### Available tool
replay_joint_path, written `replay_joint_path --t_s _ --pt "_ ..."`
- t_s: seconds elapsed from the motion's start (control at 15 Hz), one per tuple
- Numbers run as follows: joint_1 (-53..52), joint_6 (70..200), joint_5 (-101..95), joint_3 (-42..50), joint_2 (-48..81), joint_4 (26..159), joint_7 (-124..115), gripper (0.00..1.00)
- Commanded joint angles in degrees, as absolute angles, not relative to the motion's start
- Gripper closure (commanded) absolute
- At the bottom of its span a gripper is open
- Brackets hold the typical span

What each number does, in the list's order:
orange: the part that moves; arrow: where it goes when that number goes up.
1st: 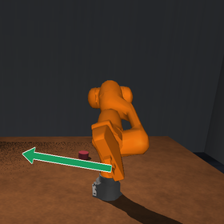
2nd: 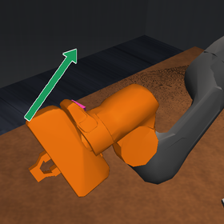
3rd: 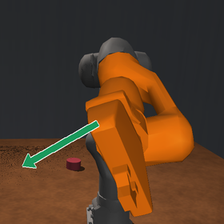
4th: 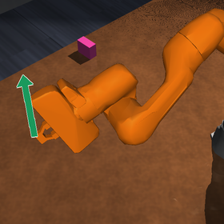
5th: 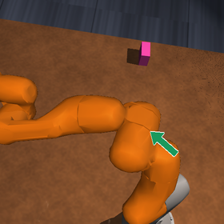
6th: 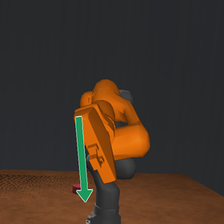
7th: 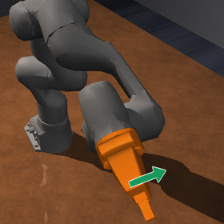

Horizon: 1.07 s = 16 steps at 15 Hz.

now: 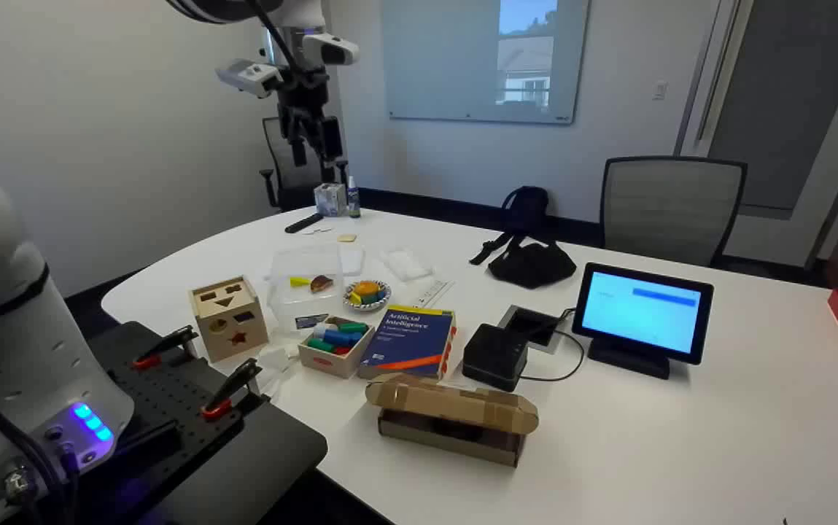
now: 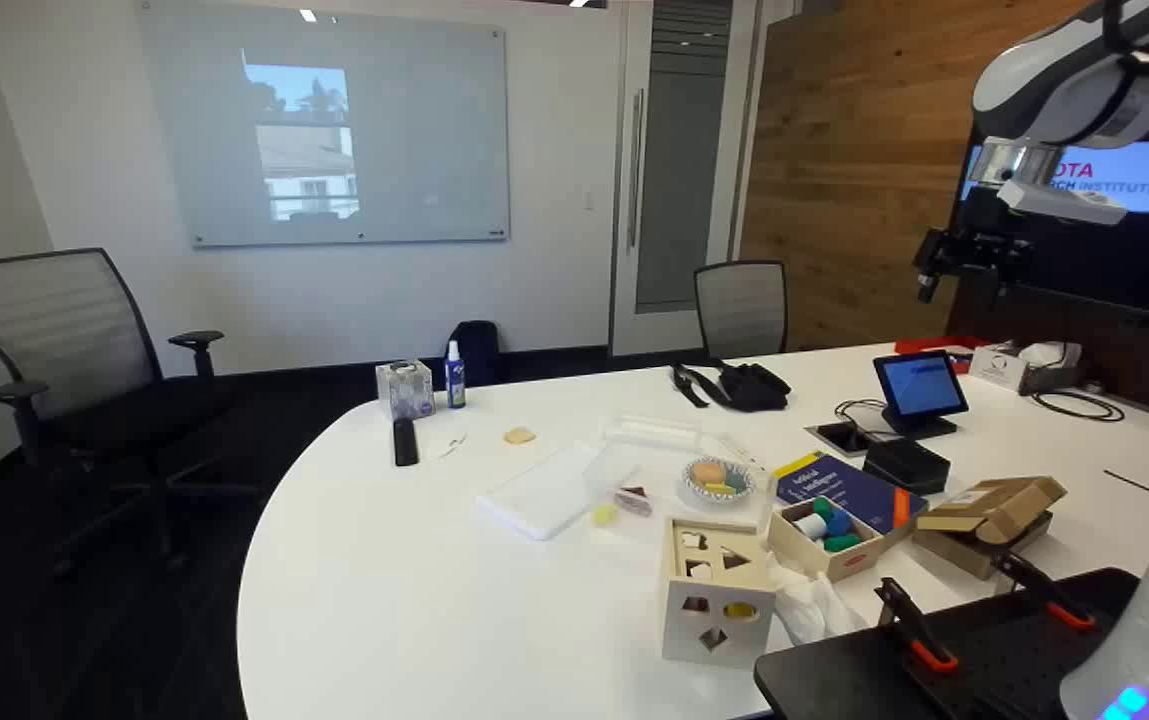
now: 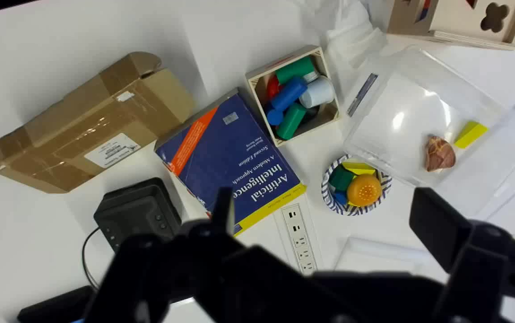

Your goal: Put the brown object in the black and white bowl.

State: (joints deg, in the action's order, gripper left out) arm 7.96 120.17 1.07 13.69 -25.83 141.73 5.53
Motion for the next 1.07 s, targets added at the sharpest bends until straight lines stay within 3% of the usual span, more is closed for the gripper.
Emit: replay_joint_path --t_s 0.0,0.33,1.0 --pt "8.78 120.03 1.47 12.95 -25.73 141.63 5.85 0.0" --pt "4.9 123.48 6.34 11.94 -19.4 140.62 7.18 0.0" --pt "-4.29 148.87 16.5 -2.03 11.05 133.21 13.15 0.0"
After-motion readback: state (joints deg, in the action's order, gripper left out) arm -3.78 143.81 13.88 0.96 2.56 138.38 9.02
